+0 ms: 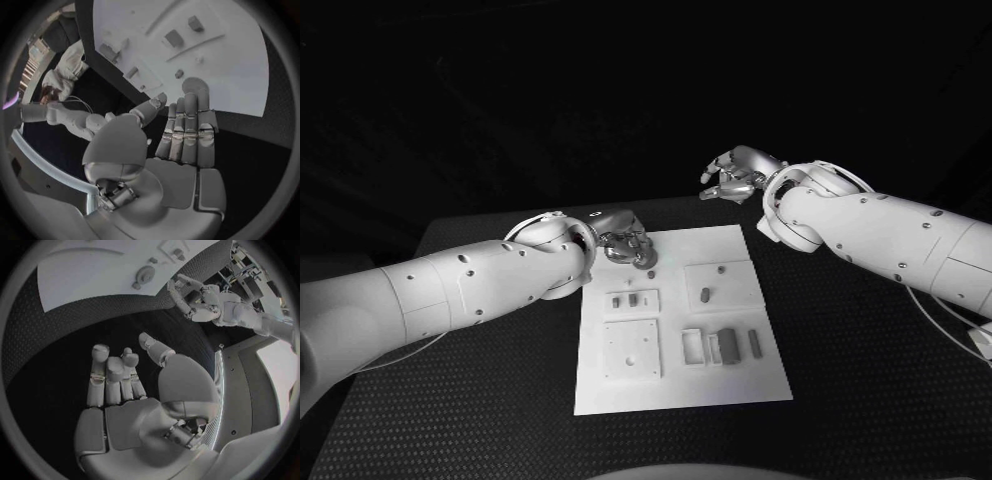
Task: Assemble the parts on the task board
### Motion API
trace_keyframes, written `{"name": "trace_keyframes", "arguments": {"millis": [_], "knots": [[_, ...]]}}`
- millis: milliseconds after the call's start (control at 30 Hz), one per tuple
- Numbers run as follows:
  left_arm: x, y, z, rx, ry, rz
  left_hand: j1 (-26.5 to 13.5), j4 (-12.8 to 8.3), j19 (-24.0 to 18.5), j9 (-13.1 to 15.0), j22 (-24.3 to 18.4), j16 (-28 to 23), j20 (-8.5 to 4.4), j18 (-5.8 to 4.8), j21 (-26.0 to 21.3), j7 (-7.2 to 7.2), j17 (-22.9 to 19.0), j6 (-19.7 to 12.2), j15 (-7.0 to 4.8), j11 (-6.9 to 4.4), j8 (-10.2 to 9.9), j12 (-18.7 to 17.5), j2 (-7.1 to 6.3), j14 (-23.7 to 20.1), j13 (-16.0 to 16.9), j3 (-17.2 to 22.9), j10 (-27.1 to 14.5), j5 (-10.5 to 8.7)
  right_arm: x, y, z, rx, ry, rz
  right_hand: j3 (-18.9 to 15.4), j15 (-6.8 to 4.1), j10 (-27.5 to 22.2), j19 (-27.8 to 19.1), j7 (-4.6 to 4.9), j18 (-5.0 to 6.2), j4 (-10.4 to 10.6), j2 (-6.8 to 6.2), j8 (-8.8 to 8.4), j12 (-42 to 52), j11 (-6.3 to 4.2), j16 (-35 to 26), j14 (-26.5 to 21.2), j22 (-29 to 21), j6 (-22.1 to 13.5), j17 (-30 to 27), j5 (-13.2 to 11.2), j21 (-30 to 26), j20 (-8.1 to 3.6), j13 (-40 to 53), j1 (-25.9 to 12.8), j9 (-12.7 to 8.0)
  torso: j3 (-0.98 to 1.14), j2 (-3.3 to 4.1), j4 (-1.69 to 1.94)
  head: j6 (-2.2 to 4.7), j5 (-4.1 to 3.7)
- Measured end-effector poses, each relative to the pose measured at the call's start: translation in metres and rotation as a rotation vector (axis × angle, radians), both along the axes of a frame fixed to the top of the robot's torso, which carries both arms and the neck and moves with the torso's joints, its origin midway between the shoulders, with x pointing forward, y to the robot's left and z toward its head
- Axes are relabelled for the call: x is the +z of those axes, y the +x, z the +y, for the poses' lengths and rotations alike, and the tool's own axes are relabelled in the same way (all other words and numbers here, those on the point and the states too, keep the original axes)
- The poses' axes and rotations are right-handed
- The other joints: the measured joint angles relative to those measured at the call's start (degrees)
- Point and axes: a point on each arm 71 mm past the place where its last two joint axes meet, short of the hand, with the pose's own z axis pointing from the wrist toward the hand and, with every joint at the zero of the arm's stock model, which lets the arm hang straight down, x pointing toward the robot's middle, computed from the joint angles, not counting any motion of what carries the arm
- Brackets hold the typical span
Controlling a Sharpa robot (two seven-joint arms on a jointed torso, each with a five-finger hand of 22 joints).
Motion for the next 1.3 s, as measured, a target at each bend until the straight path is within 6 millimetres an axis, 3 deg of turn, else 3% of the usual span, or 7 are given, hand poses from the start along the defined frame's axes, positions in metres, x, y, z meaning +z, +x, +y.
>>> {"name": "trace_keyframes", "arguments": {"millis": [200, 400, 633, 767, 1300], "knots": [[-0.009, 0.002, -0.014, -0.075, 0.105, -0.092, 0.9, 0.3, 6.2, -1.0, 3.7, 5.4, -1.78, -0.07, 3.9, -0.41, 3.5, -0.4, -1.35, -0.87, -0.9, -2.0, -0.88, 5.1, -1.8, -1.6, 1.1, 0.00, 0.000, 0.000, 0.002, 0.004, 0.002, -0.001, 0.2, 0.00, 0.0, 0.0, 0.00, -0.04, -0.2, 0.00, 0.00, 0.0, 0.00, 0.0, 0.0, 0.0, 0.0, 0.0, 0.0, 0.0, 0.00, 0.0, 0.0, 0.0, 0.08, 0.09, -0.13, 0.24, -0.05], [-0.017, 0.002, -0.020, -0.109, 0.173, -0.132, 1.3, 0.4, 9.5, -2.0, 4.2, 9.8, -2.52, -0.42, 7.3, -0.96, 5.4, -1.8, -2.05, -1.18, -2.2, -3.5, -1.26, 7.7, -2.9, -2.1, 0.3, 0.00, 0.000, 0.000, 0.001, 0.002, 0.002, -0.002, 0.2, 0.00, 0.0, 0.0, 0.00, -0.07, -0.2, 0.00, 0.00, 0.0, 0.00, 0.0, 0.0, 0.0, 0.0, 0.0, 0.0, 0.0, 0.00, 0.0, 0.0, 0.0, 0.19, 0.20, -0.30, 0.52, -0.12], [-0.025, 0.000, -0.023, -0.124, 0.201, -0.139, 1.3, 0.3, 9.1, -2.4, 4.2, 11.3, -2.09, -0.41, 8.8, -0.96, 5.7, -1.8, -1.50, -0.92, -2.2, -3.5, -1.26, 6.9, -3.7, -2.4, 0.0, 0.00, 0.001, 0.001, -0.001, -0.004, 0.014, -0.009, 0.3, 0.75, 0.0, -2.3, 0.01, -0.08, -0.3, 0.00, -0.91, -1.7, 0.00, -3.1, -1.6, 0.0, 0.0, -1.3, 0.0, -2.5, 1.17, -1.5, 0.0, -0.1, 0.17, 0.24, -0.32, 0.60, -0.31], [-0.027, -0.001, -0.026, -0.132, 0.208, -0.141, 1.3, 0.3, 8.9, -2.6, 4.2, 12.4, -2.13, -0.40, 9.9, -0.92, 5.6, -1.8, -1.63, -0.90, -2.2, -3.5, -1.26, 6.8, -3.9, -2.4, -0.1, 0.00, 0.001, 0.001, 0.000, -0.003, 0.024, -0.014, 0.4, 1.26, -0.3, -3.4, 0.65, -0.08, -0.2, 0.00, -0.94, -3.5, 0.31, -5.6, -2.2, -0.6, -0.6, -2.4, 0.0, -4.5, 2.12, -3.3, 0.0, -0.1, 0.12, 0.24, -0.29, 0.55, -0.40], [-0.038, 0.001, -0.026, -0.124, 0.237, -0.135, 1.5, 0.3, 8.5, -3.1, 4.2, 15.3, -2.34, -0.41, 13.5, -0.86, 5.0, -0.5, -1.63, -1.25, -1.8, -3.5, -1.04, 6.8, -4.6, -2.1, 0.2, 0.00, 0.002, 0.001, 0.001, 0.001, 0.039, -0.022, 0.4, 1.28, -0.4, -3.4, 0.74, -0.10, -0.2, 0.00, -0.93, -3.7, 0.40, -6.0, -2.2, -0.8, -0.7, -2.5, 0.0, -4.9, 2.13, -4.0, 0.0, -0.1, 0.12, 0.22, -0.23, 0.23, -0.70]]}}
